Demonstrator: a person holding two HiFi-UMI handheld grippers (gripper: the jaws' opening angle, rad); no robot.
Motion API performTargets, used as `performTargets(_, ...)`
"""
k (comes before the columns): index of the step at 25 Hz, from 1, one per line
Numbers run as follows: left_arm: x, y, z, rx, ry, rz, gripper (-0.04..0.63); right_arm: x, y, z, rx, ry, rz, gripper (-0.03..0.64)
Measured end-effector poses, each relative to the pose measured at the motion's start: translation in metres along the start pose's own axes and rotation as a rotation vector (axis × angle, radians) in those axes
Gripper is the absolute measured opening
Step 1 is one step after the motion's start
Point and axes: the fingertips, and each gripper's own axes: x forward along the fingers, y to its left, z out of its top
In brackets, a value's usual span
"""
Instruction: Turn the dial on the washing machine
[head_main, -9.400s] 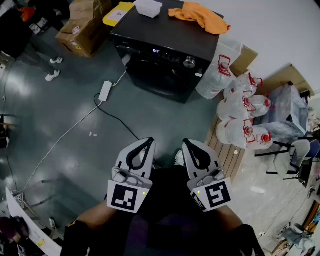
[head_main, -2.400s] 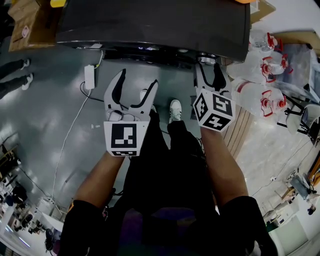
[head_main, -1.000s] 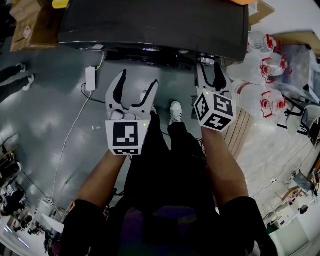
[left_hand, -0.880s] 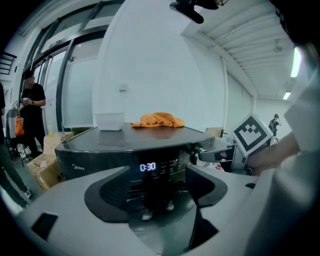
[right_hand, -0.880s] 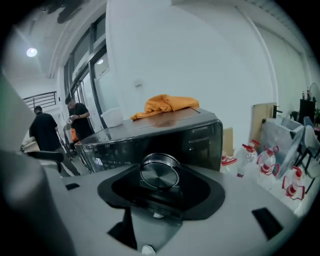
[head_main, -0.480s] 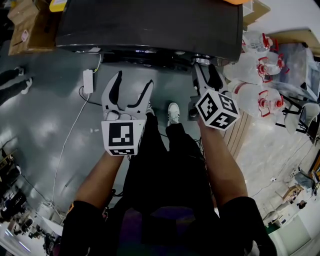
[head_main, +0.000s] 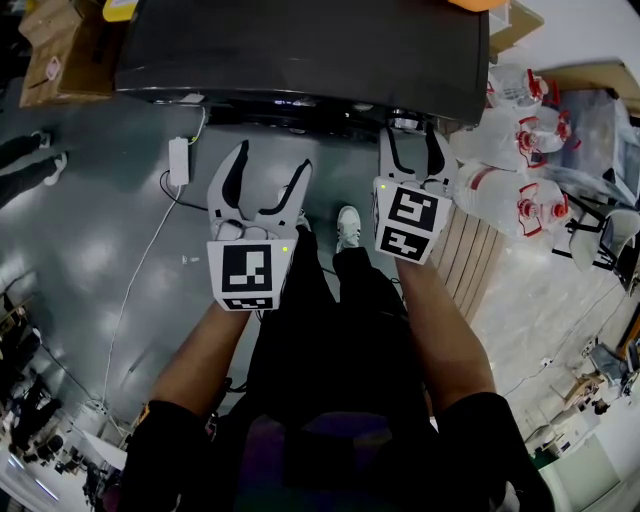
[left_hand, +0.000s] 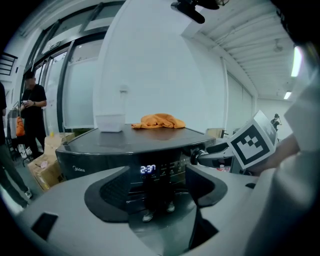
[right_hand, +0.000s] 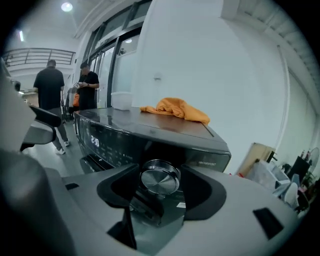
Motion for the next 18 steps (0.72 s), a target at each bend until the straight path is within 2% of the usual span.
performTargets(3,0.001,-0.001,0.001,-0.001,0.0,0.001,0.33,0.001,0.0,-0.001,-0.011,0.006,-0.004,0.247)
performTargets(7,0.002,0.0,0.0,-0.003,-0.001,0.001,0.33,0.001,-0.005,-0.004,0.058,-0.006,0.014,0.243)
performTargets(11,0.002,0.001,0.0,-0.004,0.001,0.0,0.33,0.0,-0.008,-0.004,0.181,-0.021,0.059,0.242)
performTargets(15,0.003,0.0,0.001,-0.005,0.0,-0.005,0.33,0.001,-0.013,-0.006,0.37,-0.038,0.124,0.242)
performTargets(18,0.004,-0.001,0.0,-0.005,0.001,-0.009,0.33,0.001,-0.015,-0.008,0.461,-0.039,0.154,0.243)
